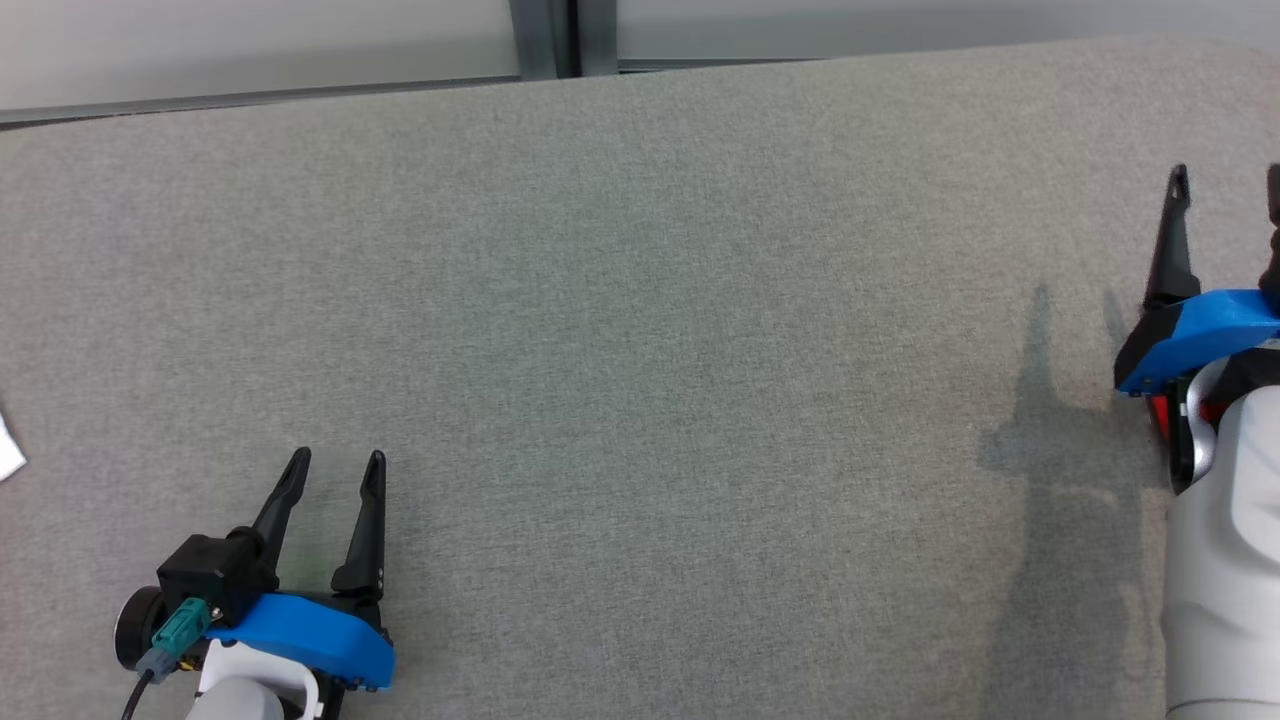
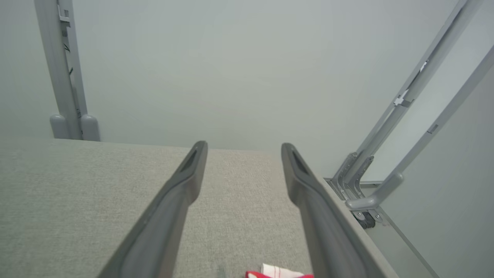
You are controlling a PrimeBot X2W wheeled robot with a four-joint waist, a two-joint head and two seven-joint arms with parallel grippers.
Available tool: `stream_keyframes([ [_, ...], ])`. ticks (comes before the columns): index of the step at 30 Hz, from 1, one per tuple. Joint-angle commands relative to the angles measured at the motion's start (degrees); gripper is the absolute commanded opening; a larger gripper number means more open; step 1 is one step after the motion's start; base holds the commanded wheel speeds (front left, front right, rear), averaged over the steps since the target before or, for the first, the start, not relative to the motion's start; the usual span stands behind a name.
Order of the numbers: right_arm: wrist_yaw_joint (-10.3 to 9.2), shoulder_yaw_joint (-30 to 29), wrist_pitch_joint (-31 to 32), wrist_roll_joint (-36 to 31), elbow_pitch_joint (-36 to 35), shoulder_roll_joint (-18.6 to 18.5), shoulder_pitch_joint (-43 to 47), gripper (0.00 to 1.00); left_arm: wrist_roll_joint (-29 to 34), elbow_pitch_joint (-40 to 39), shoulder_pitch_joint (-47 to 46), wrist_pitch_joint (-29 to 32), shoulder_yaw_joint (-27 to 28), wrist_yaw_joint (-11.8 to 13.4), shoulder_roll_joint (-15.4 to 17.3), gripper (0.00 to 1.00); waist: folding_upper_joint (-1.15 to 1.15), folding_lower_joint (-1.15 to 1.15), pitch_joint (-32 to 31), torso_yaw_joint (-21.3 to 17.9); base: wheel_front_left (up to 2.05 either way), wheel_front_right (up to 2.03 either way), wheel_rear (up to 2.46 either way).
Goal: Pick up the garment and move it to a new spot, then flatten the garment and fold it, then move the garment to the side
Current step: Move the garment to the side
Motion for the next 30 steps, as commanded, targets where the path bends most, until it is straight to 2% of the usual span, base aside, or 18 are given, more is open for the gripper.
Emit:
stream_keyframes([
  [1, -0.03, 2.3, -0.2, 2.2, -2.3, 0.3, 2.8, 1.00, 0.5, 0.3, 0.0, -0.1, 0.8, -0.1, -0.4, 1.00, 0.00, 0.00, -0.6, 0.6, 0.00, 0.00, 0.00],
  [5, -0.02, 13.2, -0.2, 13.1, -5.0, 0.9, 7.4, 1.00, 1.5, 1.2, -0.4, -0.1, 2.6, -0.1, -2.3, 1.00, 0.00, 0.00, -2.7, 3.0, 0.00, 0.00, 0.00],
  [10, -0.02, 21.2, -0.2, 23.5, -6.3, 0.7, 15.9, 1.00, 2.9, 2.7, 0.1, -0.1, 4.7, -0.1, -4.4, 1.00, 0.00, 0.00, -5.6, 6.2, 0.00, 0.00, 0.00],
  [14, -0.02, 23.4, -0.2, 28.0, -7.8, 0.8, 21.9, 1.00, 4.3, 3.6, 1.3, -0.2, 6.4, -0.1, -5.7, 1.00, 0.00, 0.00, -7.9, 7.9, 0.00, 0.00, 0.00],
  [18, -0.02, 25.4, -0.2, 29.8, -9.4, 0.7, 26.3, 1.00, 5.6, 4.5, 2.4, -0.2, 8.0, -0.1, -6.6, 1.00, 0.00, 0.00, -9.4, 8.5, 0.00, 0.00, 0.00],
  [30, -0.02, 26.9, -0.2, 33.6, -11.5, 0.8, 32.3, 1.00, 9.4, 5.7, 5.9, -0.2, 14.0, -0.1, -8.9, 1.00, 0.00, 0.00, -14.9, 6.8, 0.00, 0.00, 0.00],
])
